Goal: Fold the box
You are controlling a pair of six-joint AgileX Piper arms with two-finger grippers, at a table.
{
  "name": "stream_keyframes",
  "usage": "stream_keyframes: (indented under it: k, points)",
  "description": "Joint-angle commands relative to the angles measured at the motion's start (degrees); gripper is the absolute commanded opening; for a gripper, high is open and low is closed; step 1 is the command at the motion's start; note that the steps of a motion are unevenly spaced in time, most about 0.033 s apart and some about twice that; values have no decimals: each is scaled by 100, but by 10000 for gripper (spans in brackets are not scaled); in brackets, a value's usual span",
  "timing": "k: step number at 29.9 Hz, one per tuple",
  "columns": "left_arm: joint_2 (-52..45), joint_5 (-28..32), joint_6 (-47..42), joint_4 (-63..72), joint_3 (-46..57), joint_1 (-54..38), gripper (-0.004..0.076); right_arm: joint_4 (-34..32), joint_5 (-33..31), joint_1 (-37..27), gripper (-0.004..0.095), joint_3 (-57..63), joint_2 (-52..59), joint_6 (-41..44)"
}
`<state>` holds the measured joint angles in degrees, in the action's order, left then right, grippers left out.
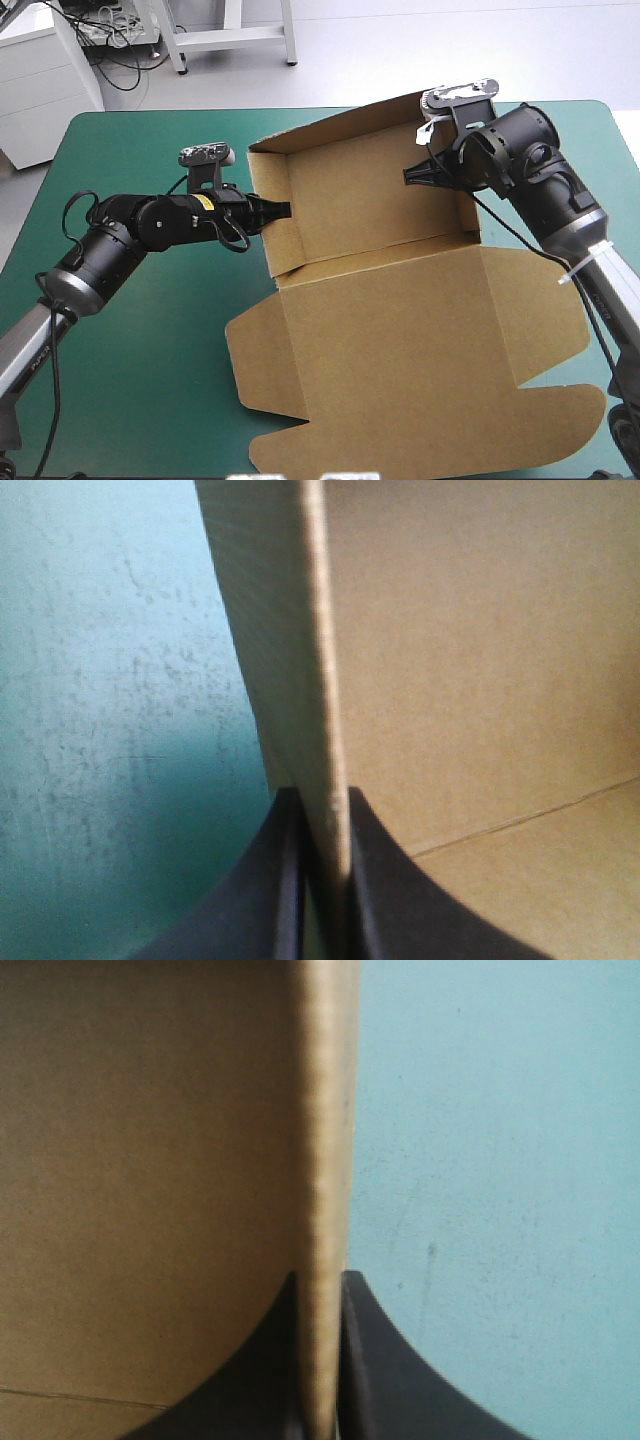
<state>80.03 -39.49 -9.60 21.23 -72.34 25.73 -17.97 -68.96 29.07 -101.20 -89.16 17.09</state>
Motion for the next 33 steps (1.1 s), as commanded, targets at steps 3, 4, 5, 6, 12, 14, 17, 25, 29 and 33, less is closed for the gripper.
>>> stream_keyframes:
  k: [3,4,5,6,12,14,17,25,29,33]
  points:
    - [-194,357,130,467,-203,103,-31,632,661,84,-8,-156,230,102]
    - [-194,362,130,465,-203,103,-26,632,661,84,-8,-156,230,102]
    - [-184,342,148,465,-203,103,-10,632,661,84,-8,-156,230,102]
    - [-184,297,220,465,-203,103,18,632,652,84,-8,-156,230,102]
    - [-184,110,578,502,-203,103,398,664,609,84,-8,-156,230,102]
    - [-184,170,578,628,-203,91,531,694,609,84,-8,-156,230,102]
    - [-184,220,553,725,-203,91,603,702,561,84,-8,-156,230,89]
    - [-285,22,553,772,-448,-160,602,702,443,84,-8,-156,230,12]
    - [-587,-201,589,747,-524,-314,602,702,439,84,-8,-156,230,12]
    - [-1043,-267,563,486,-524,-438,602,702,430,84,-8,-156,230,12]
